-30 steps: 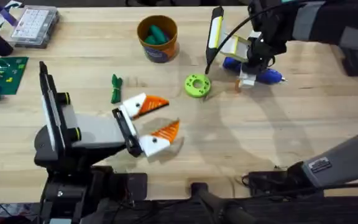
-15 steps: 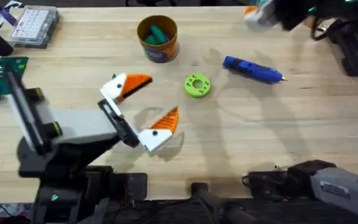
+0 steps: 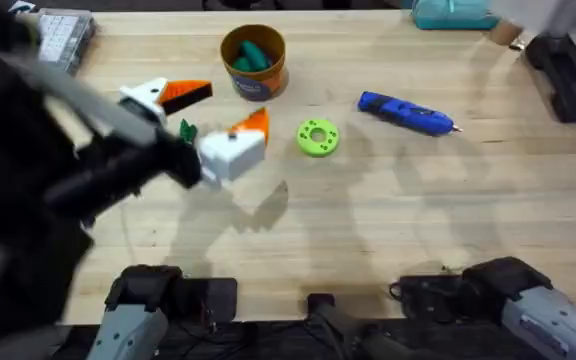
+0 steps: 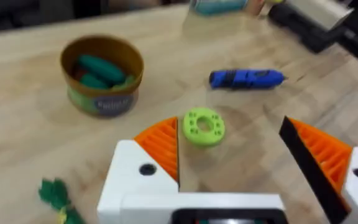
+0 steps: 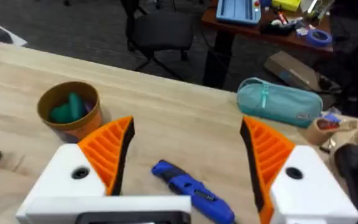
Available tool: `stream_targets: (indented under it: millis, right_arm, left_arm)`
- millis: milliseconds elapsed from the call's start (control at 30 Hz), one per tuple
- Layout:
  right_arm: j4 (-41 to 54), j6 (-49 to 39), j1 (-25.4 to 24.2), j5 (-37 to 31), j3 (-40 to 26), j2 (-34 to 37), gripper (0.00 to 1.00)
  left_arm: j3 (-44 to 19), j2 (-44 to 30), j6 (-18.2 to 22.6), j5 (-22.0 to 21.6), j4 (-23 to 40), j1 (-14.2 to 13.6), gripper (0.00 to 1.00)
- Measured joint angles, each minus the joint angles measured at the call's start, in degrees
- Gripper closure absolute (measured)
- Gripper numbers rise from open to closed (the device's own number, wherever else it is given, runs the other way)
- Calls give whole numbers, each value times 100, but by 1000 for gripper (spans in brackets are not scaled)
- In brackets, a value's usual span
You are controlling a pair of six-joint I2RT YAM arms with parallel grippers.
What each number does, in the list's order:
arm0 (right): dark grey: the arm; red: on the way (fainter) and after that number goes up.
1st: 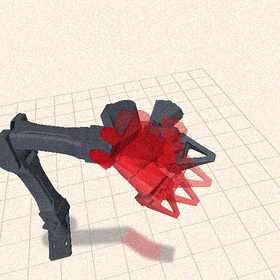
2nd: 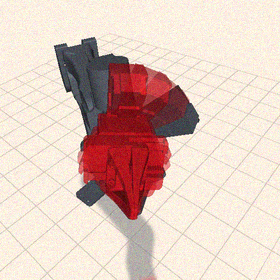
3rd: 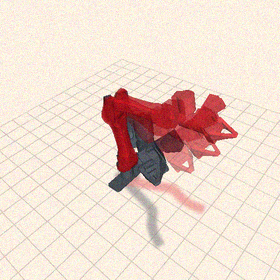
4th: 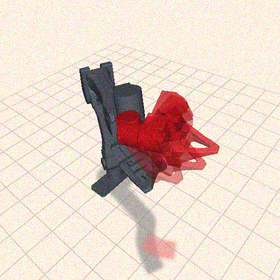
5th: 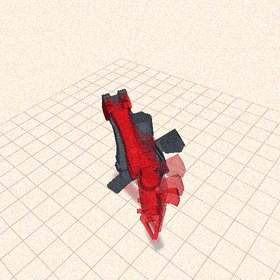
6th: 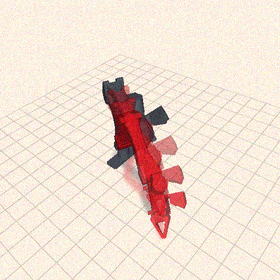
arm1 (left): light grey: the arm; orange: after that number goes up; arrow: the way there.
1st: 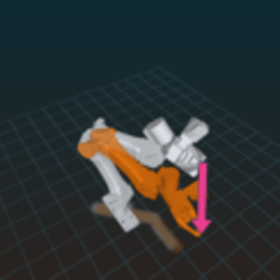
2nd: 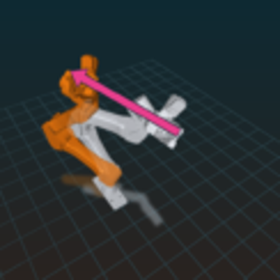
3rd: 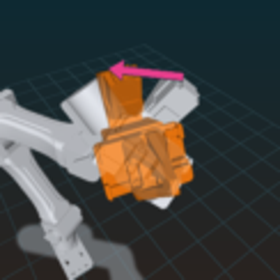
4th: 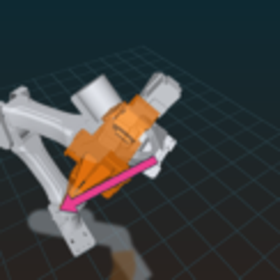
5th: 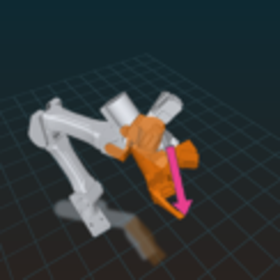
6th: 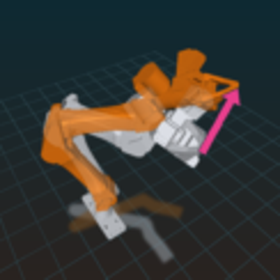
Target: Pick up the gripper from the table and insert it into the empty holder that is missing its gripper. Then pick up a screw, insert it into the mounting hole, and use the screwdriver to tighten it. Finally, clean up the table by picking up the vegetable and placing it into the bucket.
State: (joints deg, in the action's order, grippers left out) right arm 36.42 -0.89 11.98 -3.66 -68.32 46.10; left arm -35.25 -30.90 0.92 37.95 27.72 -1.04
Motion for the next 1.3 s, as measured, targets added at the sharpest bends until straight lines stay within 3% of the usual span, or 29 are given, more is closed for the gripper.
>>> stream_targets:
  millis: [167,367,667,833,1067,1300]
  right_arm:
    - [1000,150,-1,9,-7,-348,5]
    - [1496,152,1,10,117,-287,5]
    - [1555,130,0,10,540,-240,6]
    - [1550,88,0,8,540,-239,5]
    - [1550,14,-1,-27,540,-239,6]
    - [1548,-54,-1,-91,540,-238,5]
  left_arm:
    - [-1127,-1341,87,-497,1293,0,14]
    - [-2165,-2284,126,-1502,2602,0,15]
    - [-2438,-2592,58,-2634,2698,7,15]
    - [-2450,-2977,-163,-3207,2701,255,15]
    - [-2467,-4498,-267,-3487,2911,836,15]
    - [-2467,-5763,-150,-3425,2469,933,15]
